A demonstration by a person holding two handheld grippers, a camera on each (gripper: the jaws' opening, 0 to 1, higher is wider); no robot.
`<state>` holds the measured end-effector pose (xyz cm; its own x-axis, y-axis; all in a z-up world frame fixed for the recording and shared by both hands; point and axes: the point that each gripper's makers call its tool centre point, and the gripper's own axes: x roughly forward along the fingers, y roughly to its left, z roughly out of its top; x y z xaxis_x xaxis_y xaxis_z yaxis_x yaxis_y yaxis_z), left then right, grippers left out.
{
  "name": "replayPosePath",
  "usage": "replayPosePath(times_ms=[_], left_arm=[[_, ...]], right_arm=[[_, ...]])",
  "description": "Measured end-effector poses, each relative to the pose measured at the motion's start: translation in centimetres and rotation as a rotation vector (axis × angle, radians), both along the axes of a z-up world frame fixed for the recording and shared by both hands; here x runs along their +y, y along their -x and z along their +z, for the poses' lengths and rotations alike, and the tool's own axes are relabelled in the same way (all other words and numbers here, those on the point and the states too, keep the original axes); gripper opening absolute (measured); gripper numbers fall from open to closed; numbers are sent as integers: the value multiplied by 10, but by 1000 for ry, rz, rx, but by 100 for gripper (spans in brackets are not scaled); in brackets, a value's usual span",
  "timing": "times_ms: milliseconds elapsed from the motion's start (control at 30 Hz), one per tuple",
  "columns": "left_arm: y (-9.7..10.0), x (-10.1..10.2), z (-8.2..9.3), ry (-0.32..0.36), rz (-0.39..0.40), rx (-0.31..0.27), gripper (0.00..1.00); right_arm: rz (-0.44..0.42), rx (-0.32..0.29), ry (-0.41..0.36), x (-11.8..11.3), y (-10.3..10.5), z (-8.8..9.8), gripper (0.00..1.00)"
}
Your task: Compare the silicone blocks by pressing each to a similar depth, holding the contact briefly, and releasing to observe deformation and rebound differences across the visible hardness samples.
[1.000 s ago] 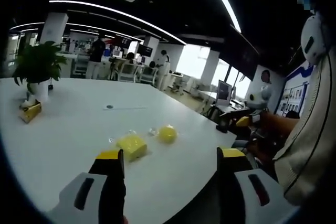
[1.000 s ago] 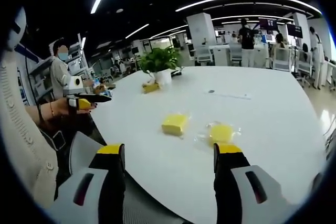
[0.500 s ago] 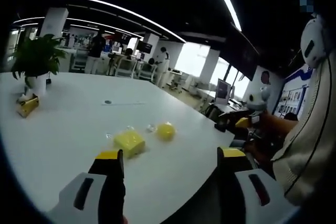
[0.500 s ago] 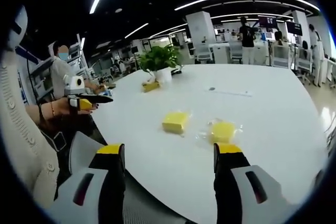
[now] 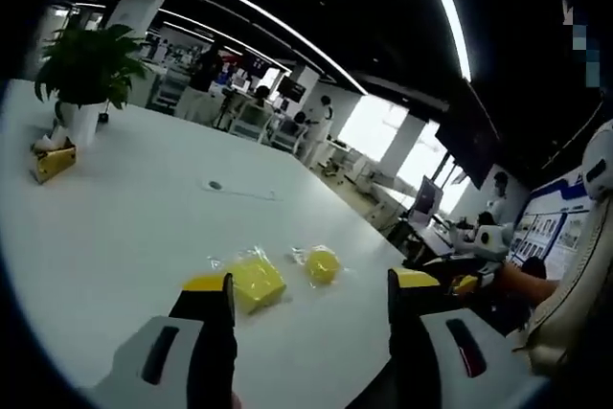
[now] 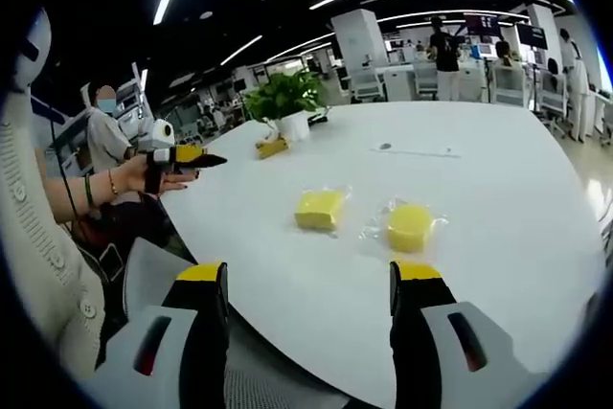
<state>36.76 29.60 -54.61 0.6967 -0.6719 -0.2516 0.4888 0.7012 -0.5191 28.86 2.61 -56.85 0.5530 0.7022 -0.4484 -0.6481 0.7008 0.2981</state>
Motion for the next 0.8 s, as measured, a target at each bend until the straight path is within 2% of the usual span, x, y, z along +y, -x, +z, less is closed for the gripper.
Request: replayPosePath(times_ms=[167, 300, 433, 567, 667, 800], left_arm=[[-27, 4, -21, 21, 21, 44, 68], [-48, 5, -42, -2, 20, 67, 70], [-66, 3, -56, 40, 25, 97, 70], [-83, 2, -75, 44, 29, 128, 72], [-96, -3, -91, 95, 31, 171, 75], [-111, -9, -113, 112, 22, 226, 73]], right_arm=[[-5, 23, 5, -1, -5, -7, 63], [-13, 39, 10, -3, -9, -12, 64], [-20, 60, 24, -6, -13, -17, 63], [-26, 78, 35, -8, -17, -22, 63], [-32, 91, 45, -10, -20, -25, 63], [-43, 107, 57, -15, -25, -31, 63]])
